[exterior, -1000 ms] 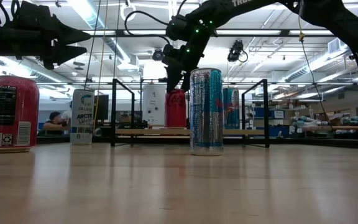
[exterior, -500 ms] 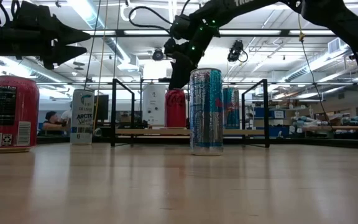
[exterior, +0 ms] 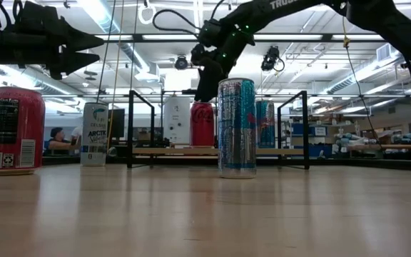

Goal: Place canned beverage on shelf
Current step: Put the right red-black soda can on the shelf

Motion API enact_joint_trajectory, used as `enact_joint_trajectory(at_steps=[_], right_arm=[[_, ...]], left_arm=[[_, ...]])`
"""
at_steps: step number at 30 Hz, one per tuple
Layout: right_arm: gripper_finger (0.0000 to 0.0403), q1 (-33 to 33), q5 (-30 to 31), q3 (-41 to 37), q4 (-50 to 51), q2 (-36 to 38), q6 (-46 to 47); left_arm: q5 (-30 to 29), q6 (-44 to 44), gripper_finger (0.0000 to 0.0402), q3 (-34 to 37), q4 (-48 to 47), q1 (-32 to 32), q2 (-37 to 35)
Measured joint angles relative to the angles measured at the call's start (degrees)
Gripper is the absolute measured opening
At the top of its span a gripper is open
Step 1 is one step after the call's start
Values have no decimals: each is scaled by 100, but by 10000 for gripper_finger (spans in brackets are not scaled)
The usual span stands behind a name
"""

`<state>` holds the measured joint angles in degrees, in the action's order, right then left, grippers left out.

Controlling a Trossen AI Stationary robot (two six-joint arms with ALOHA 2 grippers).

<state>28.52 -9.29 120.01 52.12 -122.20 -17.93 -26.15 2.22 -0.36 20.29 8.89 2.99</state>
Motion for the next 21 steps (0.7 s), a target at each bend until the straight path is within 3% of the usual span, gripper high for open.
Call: enact_joint_trajectory(at_steps=[10,21], right_arm=[[356,-15,145,186,-393,58,-285],[356,122,66,-166,-470,44,-261]], left_arm=[[-1,-2,321,0,-1,1,2],[-2,-4,321,0,-13,2,2]])
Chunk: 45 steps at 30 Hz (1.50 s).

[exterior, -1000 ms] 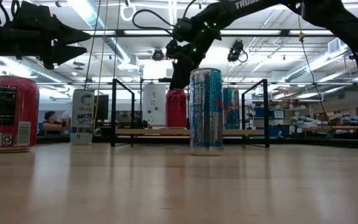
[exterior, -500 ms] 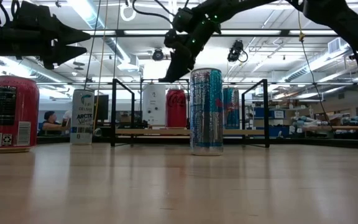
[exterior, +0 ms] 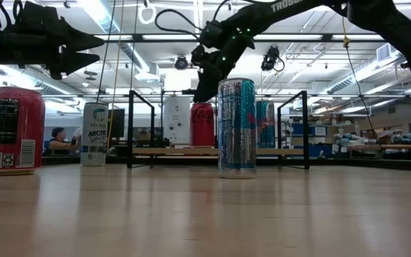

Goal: Place canned beverage on shelf
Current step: Put the right red-black soda can on the shelf

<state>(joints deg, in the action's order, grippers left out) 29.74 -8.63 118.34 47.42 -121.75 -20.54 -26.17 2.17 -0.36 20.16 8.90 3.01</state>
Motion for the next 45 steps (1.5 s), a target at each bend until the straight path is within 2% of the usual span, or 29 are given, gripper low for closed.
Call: enact_joint_trajectory(at_steps=[18,21,29,33,38,42,45], right_arm=[[345,15,162,-298,-139,0,31],[333,-4,348,-286,-141,0,174],[271,-125,718,-278,-55,9,1135],[268,-266,1196,-278,-40,11,1971],[277,-429,1675,-278,-12,13,2581],[275,-506,1932,-280,0,13,2920],[275,-518,1927,-280,-7,13,2844]], left_arm=[[2,1,321,0,1,0,-1],[0,1,321,0,1,0,0],[2,2,321,0,0,-2,0],[2,4,321,-2,2,-2,0],[0,13,321,0,0,-1,-1],[0,15,321,0,2,0,0],[2,15,321,0,1,0,0]])
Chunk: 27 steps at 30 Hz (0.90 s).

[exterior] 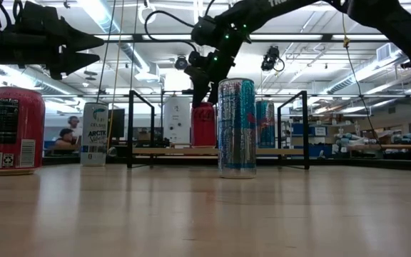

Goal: Place canned beverage on shelf
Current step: Put the right red-black soda can on the shelf

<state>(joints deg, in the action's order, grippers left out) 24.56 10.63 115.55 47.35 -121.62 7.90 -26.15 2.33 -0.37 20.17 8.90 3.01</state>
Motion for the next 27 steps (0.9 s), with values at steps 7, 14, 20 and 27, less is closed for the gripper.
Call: enact_joint_trajectory(at_steps=[7,14,20,27], right_arm=[[283,12,-129,-7,-88,-2,-55],[294,33,-170,-7,-89,-4,-53],[295,33,-172,-7,-38,-4,-14],[297,31,-170,-4,5,-4,266]], left_arm=[[-2,2,321,-1,0,0,0],[-1,-2,321,0,1,0,-1],[-1,-2,321,0,-1,1,-1],[-2,0,321,0,-3,0,0]])
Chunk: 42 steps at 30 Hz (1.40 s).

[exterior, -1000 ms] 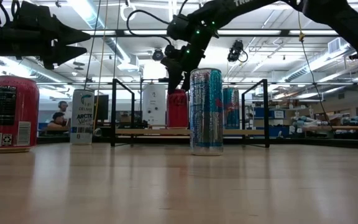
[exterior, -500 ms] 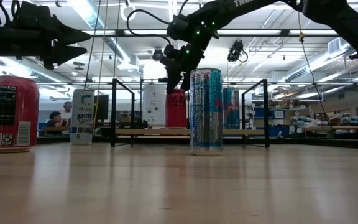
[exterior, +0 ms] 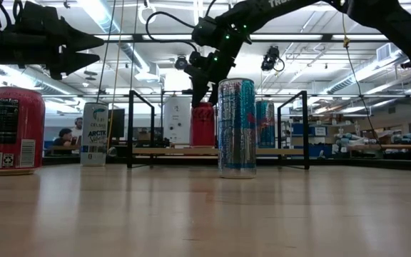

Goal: Place canned beverage on shelf
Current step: Put the right red-black soda can on the shelf, then adjust the white-yellow soda can on the shelf

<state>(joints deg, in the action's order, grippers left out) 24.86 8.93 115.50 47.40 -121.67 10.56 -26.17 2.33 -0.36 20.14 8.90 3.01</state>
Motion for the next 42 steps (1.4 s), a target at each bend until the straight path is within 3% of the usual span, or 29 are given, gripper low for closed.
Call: enact_joint_trajectory(at_steps=[19,36,42], right_arm=[[340,0,-24,-3,-115,40,-12],[341,-11,-457,0,349,1244,-633],[340,26,-430,4,965,1606,-1203]], left_arm=[[2,-2,321,0,-33,-2,0],[1,-2,321,-2,-36,-1,-1],[0,0,321,-2,-35,0,0]])
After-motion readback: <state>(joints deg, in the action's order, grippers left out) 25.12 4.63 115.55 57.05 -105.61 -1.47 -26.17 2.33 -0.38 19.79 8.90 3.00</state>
